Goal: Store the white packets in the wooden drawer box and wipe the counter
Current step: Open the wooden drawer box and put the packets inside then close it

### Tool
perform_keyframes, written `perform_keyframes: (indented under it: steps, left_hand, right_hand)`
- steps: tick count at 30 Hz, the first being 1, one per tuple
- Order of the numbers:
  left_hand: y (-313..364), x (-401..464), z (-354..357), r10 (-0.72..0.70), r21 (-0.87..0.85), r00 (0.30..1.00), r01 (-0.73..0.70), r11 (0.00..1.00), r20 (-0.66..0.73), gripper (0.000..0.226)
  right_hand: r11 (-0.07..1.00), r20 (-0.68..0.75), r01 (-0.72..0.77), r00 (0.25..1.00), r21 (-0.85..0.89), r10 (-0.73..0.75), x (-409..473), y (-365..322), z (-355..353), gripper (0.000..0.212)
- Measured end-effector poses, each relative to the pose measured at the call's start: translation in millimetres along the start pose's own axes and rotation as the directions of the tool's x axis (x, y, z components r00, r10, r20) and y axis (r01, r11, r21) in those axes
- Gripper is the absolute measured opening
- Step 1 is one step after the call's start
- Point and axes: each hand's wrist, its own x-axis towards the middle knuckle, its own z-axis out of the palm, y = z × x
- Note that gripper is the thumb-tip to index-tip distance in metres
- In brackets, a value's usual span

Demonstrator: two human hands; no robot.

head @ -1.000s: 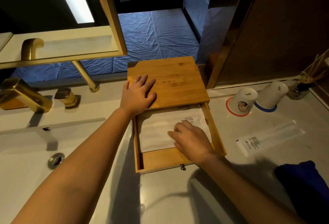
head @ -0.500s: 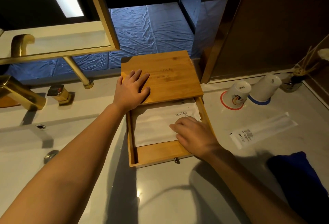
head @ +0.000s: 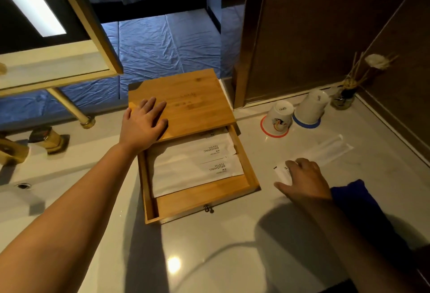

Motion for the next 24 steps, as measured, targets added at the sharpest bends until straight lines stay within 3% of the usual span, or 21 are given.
perform_keyframes:
  steps: [5, 12, 15, 18, 21, 24]
  left_hand:
    - [1, 0, -1, 0.001, -0.005, 1.000, -0.001, 1.000, 0.004, 0.058]
    - [2, -2, -3, 0.003, -0.007, 1.000, -0.003, 1.000, 0.016, 0.059]
    - [3, -1, -4, 0.002, -0.009, 1.000, -0.002, 1.000, 0.015, 0.059]
    - [1, -1, -4, 0.008, -0.014, 1.000, -0.008, 1.000, 0.015, 0.058]
    - [2, -1, -4, 0.017, -0.016, 1.000, -0.016, 1.000, 0.021, 0.059]
    - [4, -2, -4, 0.008, -0.012, 1.000, -0.008, 1.000, 0.011, 0.060]
  right_hand:
    - [0.975, -0.117, 0.124, 0.982, -0.182, -0.147, -6, -9, 13, 0.046]
    - [0.974, -0.192, 0.142, 0.966, -0.174, -0.175, -26, -24, 15, 0.023]
    - [0.980, -0.407, 0.186, 0.892, -0.069, -0.198, -40, -27, 0, 0.012]
    - [0.979, -0.686, 0.205, 0.709, -0.021, -0.163, -50, -36, -29, 0.011]
    - [0.893, -0.740, 0.271, 0.666, 0.358, 0.094, -58, -44, -62, 0.020]
    - [0.569, -0.634, 0.368, 0.670, 0.735, 0.386, -62, -43, -87, 0.006]
